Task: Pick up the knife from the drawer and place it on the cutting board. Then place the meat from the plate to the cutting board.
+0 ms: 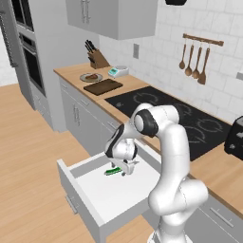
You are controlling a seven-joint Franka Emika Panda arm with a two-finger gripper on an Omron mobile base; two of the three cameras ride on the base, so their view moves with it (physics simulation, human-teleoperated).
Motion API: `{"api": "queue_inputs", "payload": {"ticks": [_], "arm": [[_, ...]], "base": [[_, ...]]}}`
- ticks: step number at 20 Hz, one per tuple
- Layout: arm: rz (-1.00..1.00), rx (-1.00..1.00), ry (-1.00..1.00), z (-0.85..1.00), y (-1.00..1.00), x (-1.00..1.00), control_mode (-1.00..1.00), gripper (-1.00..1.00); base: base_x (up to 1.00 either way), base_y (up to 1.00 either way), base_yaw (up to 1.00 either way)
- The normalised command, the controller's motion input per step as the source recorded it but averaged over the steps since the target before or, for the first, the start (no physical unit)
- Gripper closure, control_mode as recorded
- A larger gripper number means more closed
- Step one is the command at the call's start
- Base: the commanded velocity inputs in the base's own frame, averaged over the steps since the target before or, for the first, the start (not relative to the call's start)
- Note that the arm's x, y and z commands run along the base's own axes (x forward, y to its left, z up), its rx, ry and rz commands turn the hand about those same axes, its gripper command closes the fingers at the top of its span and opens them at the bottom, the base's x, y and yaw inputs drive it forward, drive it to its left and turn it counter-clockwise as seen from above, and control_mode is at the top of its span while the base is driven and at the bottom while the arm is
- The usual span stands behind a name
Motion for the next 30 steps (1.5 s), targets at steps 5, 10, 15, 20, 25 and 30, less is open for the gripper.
{"api": "queue_inputs", "payload": {"ticks": [5,10,15,20,25,30], "arm": [[0.0,0.0,0.0,-0.41,0.43,0.0,-1.0,1.0],[0.0,0.0,0.01,-0.31,0.23,0.0,-1.0,1.0],[0.0,0.0,0.02,-0.14,0.07,-0.02,-1.0,1.0],[0.0,0.0,0.01,0.21,0.11,-0.46,-1.0,1.0],[0.0,-0.03,0.0,0.71,0.27,-0.61,-1.0,1.0],[0.0,-0.06,0.0,0.97,0.04,-0.75,-1.0,1.0]], "base": [[0.0,0.0,0.0],[0.0,0.0,0.0],[0.0,0.0,0.0],[0.0,0.0,0.0],[0.0,0.0,0.0],[0.0,0.0,0.0]]}}
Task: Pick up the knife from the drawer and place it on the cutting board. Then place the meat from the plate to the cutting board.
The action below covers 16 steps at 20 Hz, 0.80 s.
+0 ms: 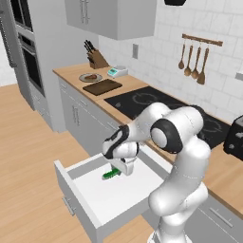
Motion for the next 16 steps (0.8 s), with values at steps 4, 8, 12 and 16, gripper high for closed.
{"api": "queue_inputs", "payload": {"ticks": [4,8,12,16], "arm": [[0.0,-0.08,0.0,0.99,0.06,-0.79,-1.0,1.0],[0.0,-0.09,0.0,0.99,0.12,-0.61,-1.0,1.0],[0.0,-0.11,0.0,1.0,-0.01,-0.24,-1.0,1.0],[0.03,-0.13,-0.01,0.95,-0.18,-0.07,-1.0,1.0]], "base": [[0.0,0.0,0.0],[0.0,0.0,0.0],[0.0,0.0,0.0],[0.0,0.0,0.0]]}}
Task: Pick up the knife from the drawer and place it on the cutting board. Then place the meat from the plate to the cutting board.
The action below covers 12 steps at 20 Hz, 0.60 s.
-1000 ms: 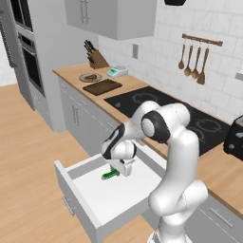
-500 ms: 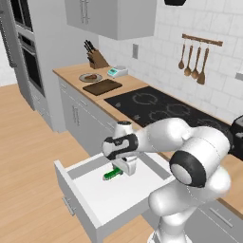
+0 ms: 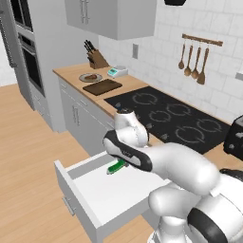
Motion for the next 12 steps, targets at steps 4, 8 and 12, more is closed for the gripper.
{"api": "queue_inputs", "payload": {"ticks": [4,8,12], "arm": [[0.12,-0.13,0.0,0.8,-0.58,-0.02,-1.0,1.0],[0.22,-0.12,-0.01,0.58,-0.7,-0.03,-1.0,1.0],[0.31,-0.06,0.0,0.21,-0.74,0.0,-1.0,1.0]], "base": [[0.0,0.0,0.0],[0.0,0.0,0.0],[0.0,0.0,0.0]]}}
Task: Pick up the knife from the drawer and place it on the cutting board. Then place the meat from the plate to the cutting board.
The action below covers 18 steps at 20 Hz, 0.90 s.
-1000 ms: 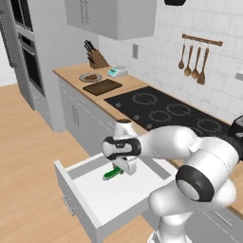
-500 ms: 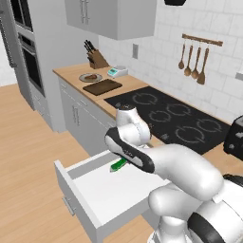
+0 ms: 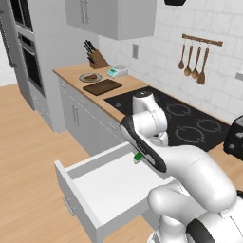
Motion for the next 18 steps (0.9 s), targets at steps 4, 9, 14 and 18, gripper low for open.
{"api": "queue_inputs", "payload": {"ticks": [4,9,14,18], "arm": [[0.32,-0.01,0.0,0.06,-0.53,0.01,-1.0,1.0],[0.21,0.0,0.0,-0.03,-0.59,0.03,-1.0,1.0],[0.11,0.0,0.0,-0.11,-0.43,0.01,-1.0,1.0],[0.07,0.0,0.0,0.0,-0.32,0.0,-1.0,1.0]], "base": [[0.0,0.0,0.0],[0.0,0.0,0.0],[0.0,0.0,0.0],[0.0,0.0,0.0]]}}
